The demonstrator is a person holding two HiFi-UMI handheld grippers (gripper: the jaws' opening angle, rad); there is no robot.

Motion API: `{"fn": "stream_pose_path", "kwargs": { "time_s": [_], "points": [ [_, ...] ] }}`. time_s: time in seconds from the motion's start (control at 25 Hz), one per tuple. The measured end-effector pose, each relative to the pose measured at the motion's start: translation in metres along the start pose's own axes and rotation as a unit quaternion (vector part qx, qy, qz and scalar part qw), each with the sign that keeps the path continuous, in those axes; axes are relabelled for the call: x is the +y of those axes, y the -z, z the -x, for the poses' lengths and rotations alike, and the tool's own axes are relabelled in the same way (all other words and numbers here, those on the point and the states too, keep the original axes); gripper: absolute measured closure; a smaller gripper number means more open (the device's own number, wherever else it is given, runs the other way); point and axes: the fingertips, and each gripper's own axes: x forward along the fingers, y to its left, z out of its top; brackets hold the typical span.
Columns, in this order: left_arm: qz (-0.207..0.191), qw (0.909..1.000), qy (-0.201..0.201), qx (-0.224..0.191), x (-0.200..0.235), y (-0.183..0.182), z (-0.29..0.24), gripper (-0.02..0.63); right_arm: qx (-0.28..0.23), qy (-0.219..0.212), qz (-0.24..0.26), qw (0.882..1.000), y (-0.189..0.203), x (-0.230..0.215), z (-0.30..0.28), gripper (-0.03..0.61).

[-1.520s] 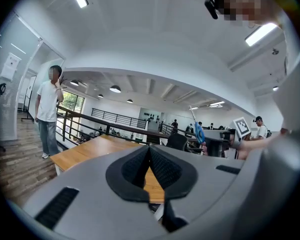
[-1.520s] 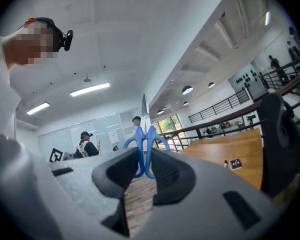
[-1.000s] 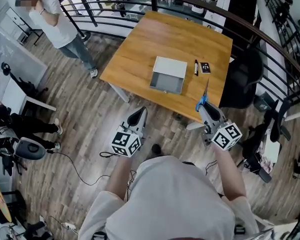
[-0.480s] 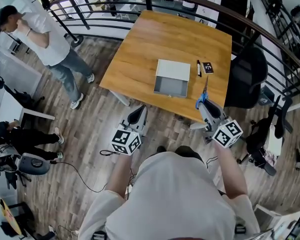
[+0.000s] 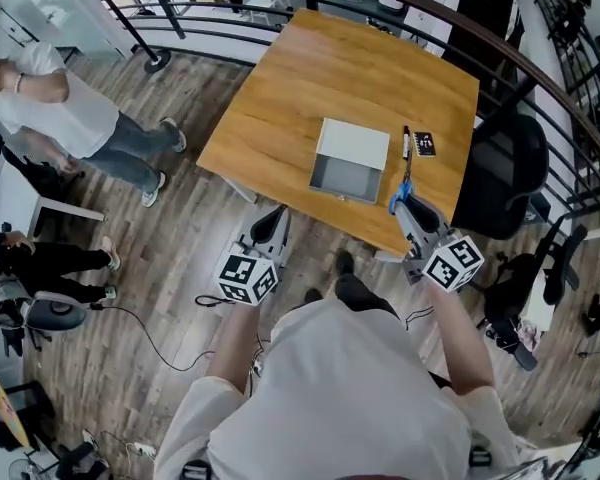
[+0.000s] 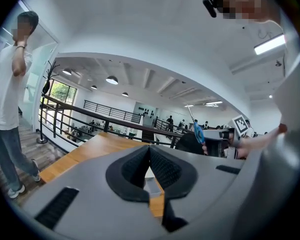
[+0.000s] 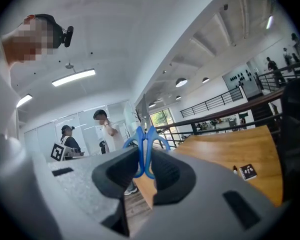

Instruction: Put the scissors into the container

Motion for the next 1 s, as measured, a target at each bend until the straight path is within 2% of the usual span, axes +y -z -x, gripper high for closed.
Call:
{"fn": "stream_pose_path", "kwargs": {
  "time_s": [0.24, 0.56, 0.76, 1.0],
  "points": [
    [0.012, 0.9995, -0.028, -0.001, 0.015, -0.002, -0.033, 0.62, 0.034, -0.03, -0.001, 0.999, 0.0, -0.038, -0.039, 0.497],
    [0.03, 0.9965, -0.078, 0.005, 0.025, 0.003, -0.085, 0.62, 0.109, -0.074, -0.004, 0.991, 0.02, -0.099, -0.09, 0.497],
    [0.042, 0.9929, -0.11, 0.018, 0.03, 0.02, -0.1, 0.62, 0.167, -0.095, -0.002, 0.981, 0.06, -0.13, -0.116, 0.496],
    [0.062, 0.9875, -0.142, 0.031, 0.033, 0.039, -0.11, 0.62, 0.247, -0.111, 0.03, 0.962, 0.121, -0.153, -0.138, 0.496]
  ]
}}
